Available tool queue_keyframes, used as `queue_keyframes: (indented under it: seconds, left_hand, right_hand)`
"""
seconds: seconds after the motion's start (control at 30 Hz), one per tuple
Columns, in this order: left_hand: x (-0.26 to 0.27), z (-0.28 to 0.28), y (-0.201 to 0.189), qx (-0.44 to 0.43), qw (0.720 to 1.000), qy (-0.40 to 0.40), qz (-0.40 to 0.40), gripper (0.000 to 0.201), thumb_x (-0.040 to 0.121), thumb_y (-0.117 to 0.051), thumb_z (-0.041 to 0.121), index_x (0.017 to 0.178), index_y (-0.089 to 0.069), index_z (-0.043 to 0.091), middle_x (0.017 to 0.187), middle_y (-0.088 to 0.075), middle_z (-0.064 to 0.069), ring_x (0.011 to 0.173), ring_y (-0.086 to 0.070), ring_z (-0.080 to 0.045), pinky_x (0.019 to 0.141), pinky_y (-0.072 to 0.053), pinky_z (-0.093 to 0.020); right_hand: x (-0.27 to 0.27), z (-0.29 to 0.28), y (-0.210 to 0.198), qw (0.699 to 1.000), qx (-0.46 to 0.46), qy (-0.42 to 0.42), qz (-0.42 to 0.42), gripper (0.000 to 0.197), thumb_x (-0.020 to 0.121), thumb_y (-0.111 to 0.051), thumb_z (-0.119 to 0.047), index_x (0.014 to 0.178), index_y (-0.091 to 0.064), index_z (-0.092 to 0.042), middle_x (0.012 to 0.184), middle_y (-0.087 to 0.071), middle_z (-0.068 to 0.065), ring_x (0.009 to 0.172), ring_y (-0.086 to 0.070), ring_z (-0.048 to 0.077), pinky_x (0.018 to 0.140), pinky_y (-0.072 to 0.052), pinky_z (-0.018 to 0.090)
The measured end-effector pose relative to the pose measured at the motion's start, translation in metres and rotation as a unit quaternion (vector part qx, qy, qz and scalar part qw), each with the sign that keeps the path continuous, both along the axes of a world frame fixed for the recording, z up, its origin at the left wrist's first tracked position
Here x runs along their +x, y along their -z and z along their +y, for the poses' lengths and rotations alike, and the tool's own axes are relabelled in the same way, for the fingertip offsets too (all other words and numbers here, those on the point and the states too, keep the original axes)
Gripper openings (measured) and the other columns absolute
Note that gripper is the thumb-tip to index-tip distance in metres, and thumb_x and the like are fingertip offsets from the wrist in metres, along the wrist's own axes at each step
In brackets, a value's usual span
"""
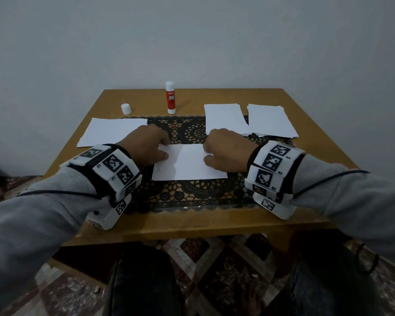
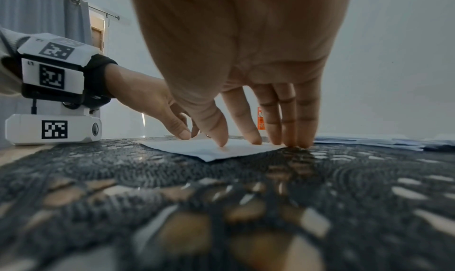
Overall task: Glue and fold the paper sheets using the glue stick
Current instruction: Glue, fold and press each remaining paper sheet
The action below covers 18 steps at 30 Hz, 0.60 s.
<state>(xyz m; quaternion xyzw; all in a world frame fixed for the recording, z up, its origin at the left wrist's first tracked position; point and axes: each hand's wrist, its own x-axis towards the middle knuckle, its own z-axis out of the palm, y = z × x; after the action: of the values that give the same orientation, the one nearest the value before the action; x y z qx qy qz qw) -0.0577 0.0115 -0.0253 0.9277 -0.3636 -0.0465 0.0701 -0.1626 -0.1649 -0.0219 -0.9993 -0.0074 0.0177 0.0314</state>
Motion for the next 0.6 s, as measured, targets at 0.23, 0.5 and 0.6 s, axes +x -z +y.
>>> queue_keyframes:
  seconds: [0.23,0.5,0.6]
  left_hand:
    - [-0.0014,-0.0021,0.0006,-0.010,0.999,-0.040,-0.006,0.008,0.088,-0.063,0.018,0.095,-0.060,0.015,0.093,-0.056,0.001,0.088,-0.050,-0.016,0.074,-0.039,-0.026]
    - [0.0000,-0.0021,0.0019,-0.039,0.998,-0.039,-0.010,0.013,0.088,-0.061,0.012,0.101,-0.062,0.014,0.096,-0.057,-0.002,0.087,-0.049,-0.015,0.074,-0.038,-0.025]
    - [0.0022,-0.0014,0.0032,-0.054,0.998,-0.034,-0.015,0.015,0.089,-0.059,0.009,0.100,-0.069,0.012,0.102,-0.064,-0.004,0.089,-0.055,-0.016,0.077,-0.041,-0.023]
  right_hand:
    - [0.0037,-0.0037,0.0031,1.000,0.014,0.004,-0.005,0.032,0.089,-0.054,-0.021,0.106,-0.065,0.004,0.105,-0.064,0.017,0.094,-0.061,0.032,0.082,-0.053,0.042]
    - [0.0042,-0.0068,0.0040,0.999,0.025,0.035,-0.005,0.029,0.089,-0.055,-0.021,0.110,-0.062,-0.002,0.111,-0.062,0.013,0.099,-0.060,0.030,0.087,-0.052,0.043]
    - [0.0041,-0.0060,0.0032,0.999,0.032,0.040,-0.010,0.028,0.089,-0.055,-0.020,0.109,-0.063,-0.003,0.111,-0.063,0.012,0.099,-0.061,0.029,0.087,-0.053,0.042]
